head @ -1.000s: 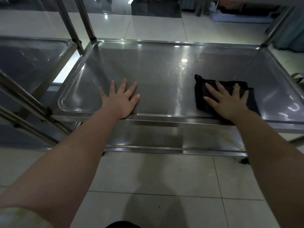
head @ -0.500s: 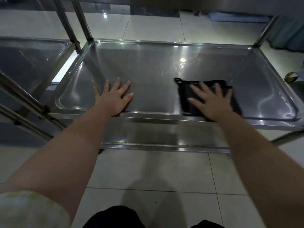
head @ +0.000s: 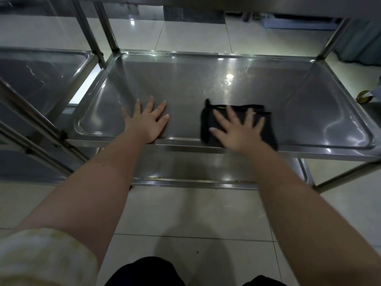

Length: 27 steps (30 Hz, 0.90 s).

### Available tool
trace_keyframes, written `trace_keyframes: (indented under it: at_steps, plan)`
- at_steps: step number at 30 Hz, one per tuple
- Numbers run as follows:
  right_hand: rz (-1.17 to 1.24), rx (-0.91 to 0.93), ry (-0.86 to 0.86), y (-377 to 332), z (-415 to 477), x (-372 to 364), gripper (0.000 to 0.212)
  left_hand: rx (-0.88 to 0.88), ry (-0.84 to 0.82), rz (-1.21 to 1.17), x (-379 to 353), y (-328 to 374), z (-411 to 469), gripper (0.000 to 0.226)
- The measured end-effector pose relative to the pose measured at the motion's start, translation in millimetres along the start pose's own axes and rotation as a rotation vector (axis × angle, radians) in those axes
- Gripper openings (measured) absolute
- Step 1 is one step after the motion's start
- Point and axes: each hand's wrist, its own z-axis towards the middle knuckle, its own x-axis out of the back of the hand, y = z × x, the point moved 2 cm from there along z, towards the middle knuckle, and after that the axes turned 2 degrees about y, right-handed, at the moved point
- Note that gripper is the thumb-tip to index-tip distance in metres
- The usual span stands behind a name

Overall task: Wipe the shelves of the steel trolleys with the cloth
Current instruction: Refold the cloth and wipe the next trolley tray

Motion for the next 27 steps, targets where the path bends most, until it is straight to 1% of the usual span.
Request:
trace_keyframes:
  at_steps: [2,3,4,6,7,8,10,12,15,17,19,22,23,25,27]
  plan:
    - [-0.025,0.056,-0.046,-32,-4,-1,0.068,0.001,0.003,-0.068,5,1,-4,0.051]
    - [-0.018,0.079,-0.061,-34,-7,0,0.07,-0.013,0.038,-0.108,8,1,-7,0.05]
    - [0.005,0.111,-0.065,-30,-10,3,0.075,-0.05,0.112,-0.133,12,2,-12,0.049]
    - [0.031,0.201,-0.047,-9,-23,6,0.094,-0.192,0.319,-0.131,20,7,-25,0.048]
    - [0.002,0.25,-0.023,3,-30,7,0.101,-0.276,0.39,-0.124,23,12,-32,0.048]
    - [-0.051,0.292,-0.001,14,-36,7,0.102,-0.349,0.413,-0.131,25,18,-39,0.05]
    - [-0.148,0.344,0.037,25,-42,6,0.086,-0.461,0.361,-0.18,24,37,-51,0.052]
    - [-0.132,0.361,0.086,23,-43,5,0.068,-0.55,0.258,-0.224,19,64,-59,0.055]
    - [0.009,0.355,0.081,19,-45,11,0.058,-0.662,0.115,-0.162,6,109,-70,0.075]
    - [0.053,0.365,0.086,17,-47,21,0.055,-0.662,0.093,-0.085,2,126,-70,0.082]
    - [0.091,0.331,0.112,16,-49,37,0.052,-0.638,0.136,-0.064,8,131,-66,0.075]
    - [0.066,0.264,0.176,19,-55,67,0.044,-0.622,0.203,-0.076,31,130,-61,0.048]
    - [0.034,0.255,0.215,20,-59,78,0.041,-0.623,0.216,-0.081,41,130,-61,0.043]
    - [-0.027,0.262,0.315,22,-69,97,0.037,-0.647,0.241,-0.07,60,133,-65,0.039]
    - [-0.082,0.277,0.363,25,-84,110,0.039,-0.659,0.278,-0.065,73,139,-76,0.04]
